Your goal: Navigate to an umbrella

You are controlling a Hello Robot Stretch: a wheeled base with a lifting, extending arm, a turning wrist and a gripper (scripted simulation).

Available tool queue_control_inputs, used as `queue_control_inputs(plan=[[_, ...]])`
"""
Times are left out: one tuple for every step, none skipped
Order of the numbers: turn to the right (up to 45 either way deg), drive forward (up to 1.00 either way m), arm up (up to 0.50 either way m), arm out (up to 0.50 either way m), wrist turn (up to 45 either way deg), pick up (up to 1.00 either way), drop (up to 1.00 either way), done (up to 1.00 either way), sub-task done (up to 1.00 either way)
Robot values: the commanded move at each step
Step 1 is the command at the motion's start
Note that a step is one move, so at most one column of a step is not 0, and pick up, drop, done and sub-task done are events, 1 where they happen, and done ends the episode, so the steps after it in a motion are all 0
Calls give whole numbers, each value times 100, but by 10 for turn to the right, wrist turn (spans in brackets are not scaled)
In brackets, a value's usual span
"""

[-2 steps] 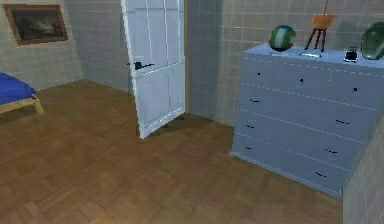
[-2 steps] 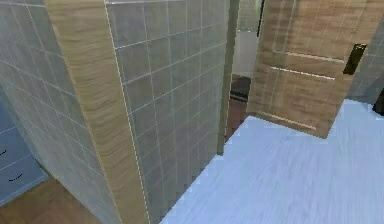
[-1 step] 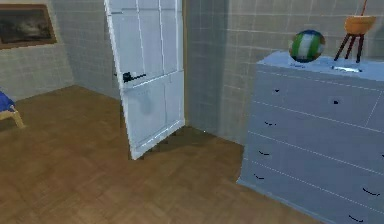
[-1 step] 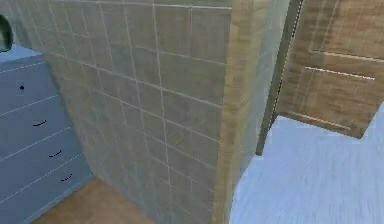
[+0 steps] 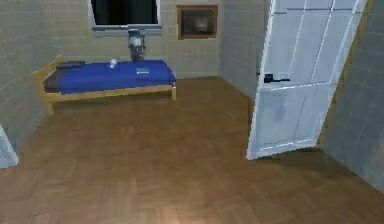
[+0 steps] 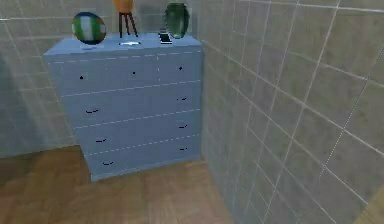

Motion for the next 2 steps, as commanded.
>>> queue_control_inputs(plan=[[0, 100, 0, 0, 0, 0, 0, 0, 0], [0, 90, 0, 0, 0, 0, 0, 0, 0]])
